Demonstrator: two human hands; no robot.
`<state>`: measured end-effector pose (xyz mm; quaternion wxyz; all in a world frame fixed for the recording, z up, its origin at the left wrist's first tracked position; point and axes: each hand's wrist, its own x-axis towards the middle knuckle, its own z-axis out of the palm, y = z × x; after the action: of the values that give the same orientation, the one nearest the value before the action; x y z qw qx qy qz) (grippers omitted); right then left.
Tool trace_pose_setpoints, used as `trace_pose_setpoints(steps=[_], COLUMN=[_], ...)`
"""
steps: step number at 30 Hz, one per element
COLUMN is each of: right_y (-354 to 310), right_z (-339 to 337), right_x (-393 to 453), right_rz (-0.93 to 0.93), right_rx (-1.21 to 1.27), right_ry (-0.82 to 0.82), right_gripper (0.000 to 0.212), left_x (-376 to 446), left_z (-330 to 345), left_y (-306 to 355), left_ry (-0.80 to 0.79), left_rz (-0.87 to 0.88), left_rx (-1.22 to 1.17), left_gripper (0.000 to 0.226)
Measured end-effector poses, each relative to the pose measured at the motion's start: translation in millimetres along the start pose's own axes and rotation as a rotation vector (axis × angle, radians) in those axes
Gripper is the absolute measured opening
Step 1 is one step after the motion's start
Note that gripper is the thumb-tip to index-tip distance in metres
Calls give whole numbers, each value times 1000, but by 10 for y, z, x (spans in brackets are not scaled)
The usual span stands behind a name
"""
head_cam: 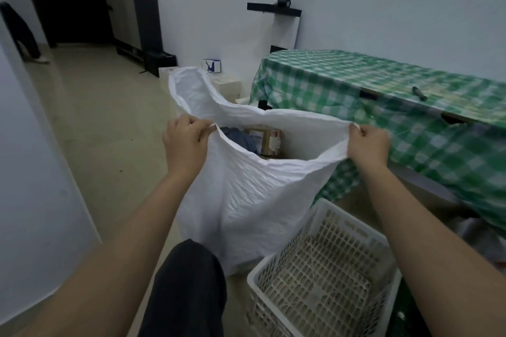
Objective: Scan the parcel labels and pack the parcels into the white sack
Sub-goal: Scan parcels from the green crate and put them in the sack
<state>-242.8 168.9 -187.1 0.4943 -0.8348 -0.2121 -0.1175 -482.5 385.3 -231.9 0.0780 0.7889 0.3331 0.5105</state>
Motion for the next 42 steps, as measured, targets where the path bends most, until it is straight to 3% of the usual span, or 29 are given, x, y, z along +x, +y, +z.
trace_pose_setpoints(steps=[2, 6, 9, 14, 16, 19, 24, 26, 29, 32, 34, 36, 39, 42], right_y=[58, -50, -225, -373, -325, -255, -256, -168, -16, 61, 63, 56, -10, -83], right_z=[-54, -103, 37, 427, 545, 649, 677, 684, 655, 629, 614, 612, 640, 752], right_x=[-14, -58, 7, 137, 121, 97, 87, 89, 102, 66, 7, -46, -102, -119], right_rz=[3, -74, -155, -127, -82, -95, -280, -236, -92, -80, -82, -75, -117, -228], right_rx=[-144, -473, -633, -729, -718, -604, -366, -230, 95, 88, 38, 18, -114, -228], right_ry=[-68, -186, -367, -456, -493, -529, -279, -253, -325, -388, -407, -451, -515, -511], right_gripper=[40, 21, 65, 67, 60, 47, 28, 29, 51, 48, 34, 24, 38, 30], left_x=[-51, -119, -107, -70, -47, 19, 28, -9, -108, -240, -254, -249, -231, -190], left_z=[88, 170, 172, 124, 107, 65, 23, 28, 57, 23, 24, 61, 141, 174], left_y=[6, 71, 18, -18, -37, -98, -147, -180, -246, -219, -194, -188, -188, -213], left_ry=[-54, -116, -124, -74, -87, -116, -262, -308, -384, -443, -398, -332, -203, -51], left_rz=[45, 57, 58, 33, 9, 106, -38, -72, -200, -374, -508, -573, -572, -683], left_rx=[27, 19, 14, 95, 175, 267, 285, 183, -154, -430, -568, -557, -488, -570], left_gripper=[15, 11, 13, 9, 9, 19, 35, 32, 20, 37, 39, 42, 45, 69])
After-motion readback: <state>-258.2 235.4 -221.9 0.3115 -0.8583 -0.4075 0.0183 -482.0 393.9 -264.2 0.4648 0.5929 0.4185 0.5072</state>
